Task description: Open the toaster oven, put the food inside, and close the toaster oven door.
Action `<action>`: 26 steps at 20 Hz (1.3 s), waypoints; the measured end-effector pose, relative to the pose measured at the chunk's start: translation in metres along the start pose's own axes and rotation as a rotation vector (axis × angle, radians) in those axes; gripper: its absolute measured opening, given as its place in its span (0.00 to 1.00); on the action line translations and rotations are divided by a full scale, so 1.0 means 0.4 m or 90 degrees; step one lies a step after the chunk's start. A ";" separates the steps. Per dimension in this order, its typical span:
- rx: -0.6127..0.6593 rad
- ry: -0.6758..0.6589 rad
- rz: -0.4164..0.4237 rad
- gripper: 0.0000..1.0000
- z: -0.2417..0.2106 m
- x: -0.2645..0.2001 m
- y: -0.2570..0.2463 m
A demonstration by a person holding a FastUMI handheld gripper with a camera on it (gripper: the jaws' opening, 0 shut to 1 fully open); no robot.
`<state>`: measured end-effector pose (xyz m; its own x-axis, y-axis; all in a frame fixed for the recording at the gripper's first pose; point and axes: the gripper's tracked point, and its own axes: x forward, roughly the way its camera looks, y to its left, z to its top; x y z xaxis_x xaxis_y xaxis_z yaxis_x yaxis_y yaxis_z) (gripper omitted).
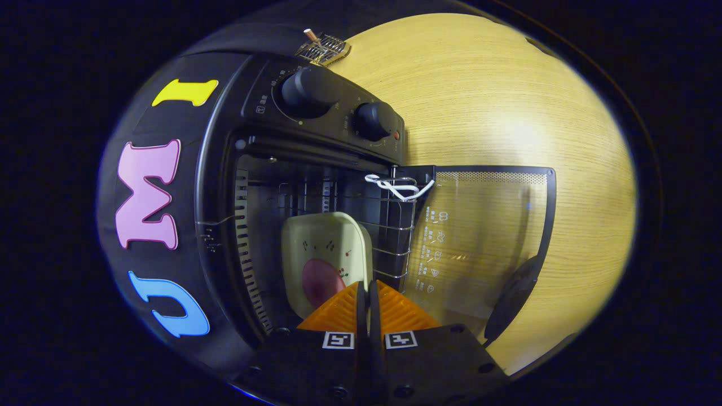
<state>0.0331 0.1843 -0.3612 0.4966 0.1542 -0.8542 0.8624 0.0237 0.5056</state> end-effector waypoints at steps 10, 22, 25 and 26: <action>-0.195 0.019 0.088 0.62 0.002 -0.088 0.009; -0.792 -0.017 0.115 0.99 -0.012 -0.277 -0.077; -0.922 -0.001 0.111 0.99 -0.021 -0.289 -0.136; -0.949 0.007 0.104 0.99 -0.022 -0.284 -0.163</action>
<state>-0.0804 0.1740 -0.2962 0.5677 0.2615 -0.7806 -0.0929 0.9625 0.2549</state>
